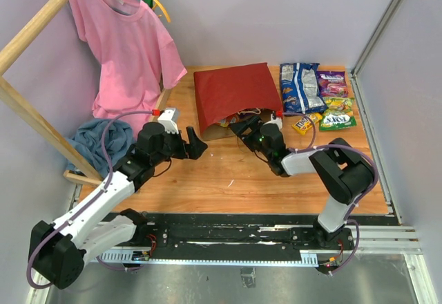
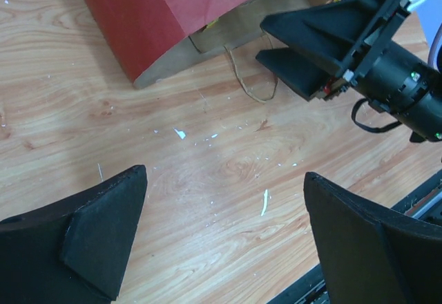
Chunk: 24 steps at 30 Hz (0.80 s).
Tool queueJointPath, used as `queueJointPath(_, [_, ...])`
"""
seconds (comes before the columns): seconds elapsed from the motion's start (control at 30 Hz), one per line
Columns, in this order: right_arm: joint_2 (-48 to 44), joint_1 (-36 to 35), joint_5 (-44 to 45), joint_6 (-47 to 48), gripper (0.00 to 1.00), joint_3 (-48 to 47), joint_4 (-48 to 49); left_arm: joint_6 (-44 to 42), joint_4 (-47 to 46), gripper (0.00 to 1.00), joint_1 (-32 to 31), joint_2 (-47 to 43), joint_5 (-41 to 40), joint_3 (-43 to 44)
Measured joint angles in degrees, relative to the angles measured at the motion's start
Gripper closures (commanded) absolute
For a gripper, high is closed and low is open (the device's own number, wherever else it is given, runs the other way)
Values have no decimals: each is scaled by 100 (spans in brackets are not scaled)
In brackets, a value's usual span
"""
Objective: Take the snacks out of the paper bag
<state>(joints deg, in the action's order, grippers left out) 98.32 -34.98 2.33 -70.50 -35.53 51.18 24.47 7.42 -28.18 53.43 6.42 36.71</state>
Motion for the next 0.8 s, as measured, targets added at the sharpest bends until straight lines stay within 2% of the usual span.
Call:
queueJointPath(0.13, [278,0,199,0,33,-310,-24,2,31,0,0,-79,52,-105])
queueJointPath(0.23, [533,0,315,9,37,-549,-44,4,52,0,0,-199,94,-146])
queueJointPath(0.43, [903,0,431,15,40,-949,-393,15,76,0,0,-426,127,-151])
queueJointPath(0.8, [942,0,634,138,45,-966,-645,302,-94,0,0,-562,409,-407])
